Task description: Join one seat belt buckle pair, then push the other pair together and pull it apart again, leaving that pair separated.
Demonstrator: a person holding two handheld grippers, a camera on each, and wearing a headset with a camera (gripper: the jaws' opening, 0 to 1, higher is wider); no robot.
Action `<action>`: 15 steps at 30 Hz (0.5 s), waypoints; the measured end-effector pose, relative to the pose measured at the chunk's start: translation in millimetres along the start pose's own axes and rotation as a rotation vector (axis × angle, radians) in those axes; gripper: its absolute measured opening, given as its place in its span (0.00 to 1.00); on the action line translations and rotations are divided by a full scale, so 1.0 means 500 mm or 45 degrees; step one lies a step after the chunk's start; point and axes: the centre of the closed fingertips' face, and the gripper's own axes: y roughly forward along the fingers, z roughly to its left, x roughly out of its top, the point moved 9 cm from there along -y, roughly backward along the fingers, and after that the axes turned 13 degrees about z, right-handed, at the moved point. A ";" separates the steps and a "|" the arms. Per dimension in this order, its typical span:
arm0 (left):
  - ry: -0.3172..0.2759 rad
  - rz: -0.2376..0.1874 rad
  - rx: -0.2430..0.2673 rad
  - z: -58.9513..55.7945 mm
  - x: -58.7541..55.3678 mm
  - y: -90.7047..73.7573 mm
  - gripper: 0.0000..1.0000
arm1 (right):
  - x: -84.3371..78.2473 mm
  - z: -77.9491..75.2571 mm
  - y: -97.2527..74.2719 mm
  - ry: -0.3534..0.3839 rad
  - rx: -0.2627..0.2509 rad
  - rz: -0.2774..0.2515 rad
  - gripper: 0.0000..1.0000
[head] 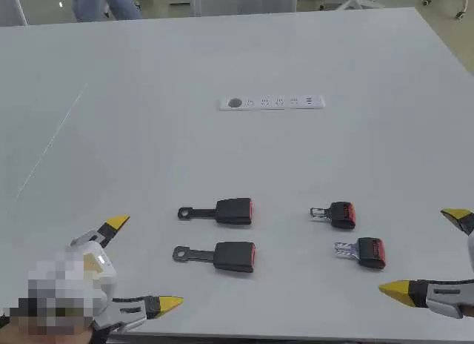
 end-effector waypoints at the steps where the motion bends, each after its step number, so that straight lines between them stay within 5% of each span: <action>1: 0.000 0.001 -0.001 0.000 0.000 0.000 1.00 | -0.001 0.000 0.000 0.005 -0.001 0.001 1.00; 15: -0.008 0.000 0.013 0.001 0.001 -0.002 1.00 | -0.011 0.004 -0.003 0.009 -0.004 0.007 1.00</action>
